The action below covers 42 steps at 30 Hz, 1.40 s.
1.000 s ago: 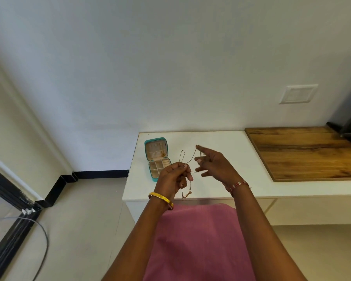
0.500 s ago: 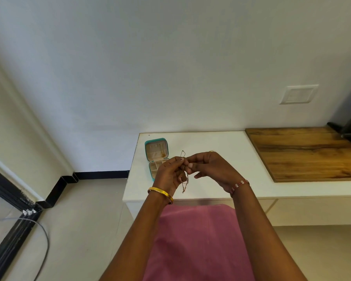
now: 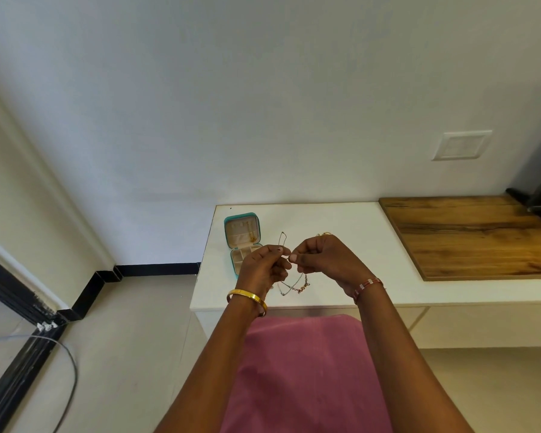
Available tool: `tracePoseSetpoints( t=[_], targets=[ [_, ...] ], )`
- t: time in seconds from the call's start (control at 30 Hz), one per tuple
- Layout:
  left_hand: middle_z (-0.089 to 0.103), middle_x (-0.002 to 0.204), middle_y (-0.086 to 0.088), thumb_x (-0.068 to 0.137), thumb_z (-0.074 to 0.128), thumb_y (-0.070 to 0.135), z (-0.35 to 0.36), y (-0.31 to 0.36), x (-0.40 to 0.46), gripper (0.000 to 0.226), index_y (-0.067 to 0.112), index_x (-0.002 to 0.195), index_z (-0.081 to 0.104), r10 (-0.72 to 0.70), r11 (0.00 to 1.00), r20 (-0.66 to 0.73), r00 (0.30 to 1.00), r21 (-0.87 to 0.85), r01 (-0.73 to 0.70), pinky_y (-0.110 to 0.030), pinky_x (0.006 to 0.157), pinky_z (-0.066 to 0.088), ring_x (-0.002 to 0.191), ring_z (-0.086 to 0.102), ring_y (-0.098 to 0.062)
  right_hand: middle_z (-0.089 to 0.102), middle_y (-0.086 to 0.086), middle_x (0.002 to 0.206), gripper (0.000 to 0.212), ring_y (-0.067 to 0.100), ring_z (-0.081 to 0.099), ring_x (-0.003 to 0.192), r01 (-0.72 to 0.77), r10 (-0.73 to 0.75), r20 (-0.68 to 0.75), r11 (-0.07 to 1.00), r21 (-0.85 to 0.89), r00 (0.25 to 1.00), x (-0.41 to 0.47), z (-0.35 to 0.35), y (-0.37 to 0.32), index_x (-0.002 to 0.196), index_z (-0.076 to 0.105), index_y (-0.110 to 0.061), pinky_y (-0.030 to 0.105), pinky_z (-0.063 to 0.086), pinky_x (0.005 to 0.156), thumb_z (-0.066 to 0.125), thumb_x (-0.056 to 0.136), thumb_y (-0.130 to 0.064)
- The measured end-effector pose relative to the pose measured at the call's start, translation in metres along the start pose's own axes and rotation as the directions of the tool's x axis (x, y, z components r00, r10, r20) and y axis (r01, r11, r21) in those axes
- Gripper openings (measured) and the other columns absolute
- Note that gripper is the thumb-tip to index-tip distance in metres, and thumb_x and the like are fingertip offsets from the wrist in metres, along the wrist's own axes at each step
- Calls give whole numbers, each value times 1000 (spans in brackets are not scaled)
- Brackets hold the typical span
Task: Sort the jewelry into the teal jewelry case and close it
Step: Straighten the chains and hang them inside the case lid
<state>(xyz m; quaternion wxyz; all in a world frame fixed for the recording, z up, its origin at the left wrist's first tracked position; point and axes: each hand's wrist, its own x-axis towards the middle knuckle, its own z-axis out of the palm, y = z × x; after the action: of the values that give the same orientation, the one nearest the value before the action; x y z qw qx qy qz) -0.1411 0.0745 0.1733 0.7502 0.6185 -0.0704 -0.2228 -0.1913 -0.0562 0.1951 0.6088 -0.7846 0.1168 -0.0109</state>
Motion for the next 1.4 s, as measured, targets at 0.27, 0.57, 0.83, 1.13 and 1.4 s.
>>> tracePoseSetpoints(
  t=[0.27, 0.57, 0.83, 1.13, 1.4],
  targets=[
    [60, 79, -1, 90, 49, 9, -3, -4, -1, 15, 7, 98, 62, 124, 950, -91, 988, 297, -92, -23, 69, 48, 75, 57, -12, 60, 7, 64, 12, 14, 57, 60, -19, 20, -6, 995, 94, 1000, 1, 3, -2, 77, 65, -7, 20, 51, 64, 57, 86, -4],
    [61, 72, 2, 93, 44, 16, 1, 2, 0, 30, 18, 68, 61, 148, 900, 35, 988, 411, -149, -28, 78, 48, 76, 58, -12, 57, 7, 61, 9, 14, 50, 53, -5, 7, -26, 995, 97, 1000, 0, 2, -3, 80, 64, -6, 24, 48, 59, 58, 86, -6],
    [61, 50, 0, 92, 44, 14, -7, 5, 3, 29, 8, 65, 52, 4, 991, -2, 1000, -131, -5, -25, 67, 55, 55, 64, -13, 45, 0, 52, 13, 9, 41, 47, -23, 20, 20, 982, 188, 1000, 2, 2, 1, 75, 63, -7, 27, 50, 59, 57, 86, -5],
    [46, 39, 1, 92, 44, 19, -11, 8, 3, 27, 9, 67, 48, -96, 858, 39, 995, -504, 102, -27, 52, 56, 37, 49, -12, 39, 0, 50, 30, 12, 39, 47, -56, 26, 67, 870, 490, 997, 0, 1, 2, 62, 56, -10, 29, 52, 59, 53, 91, -14],
    [44, 42, 3, 91, 43, 18, -11, 5, -2, 21, 8, 75, 53, -111, 891, 96, 989, -432, 142, -13, 36, 29, 28, 28, -4, 34, -3, 41, 32, 12, 37, 39, -101, 11, 126, 671, 735, 992, 0, 3, 0, 53, 47, -15, 31, 50, 56, 56, 81, -28]
  ],
)
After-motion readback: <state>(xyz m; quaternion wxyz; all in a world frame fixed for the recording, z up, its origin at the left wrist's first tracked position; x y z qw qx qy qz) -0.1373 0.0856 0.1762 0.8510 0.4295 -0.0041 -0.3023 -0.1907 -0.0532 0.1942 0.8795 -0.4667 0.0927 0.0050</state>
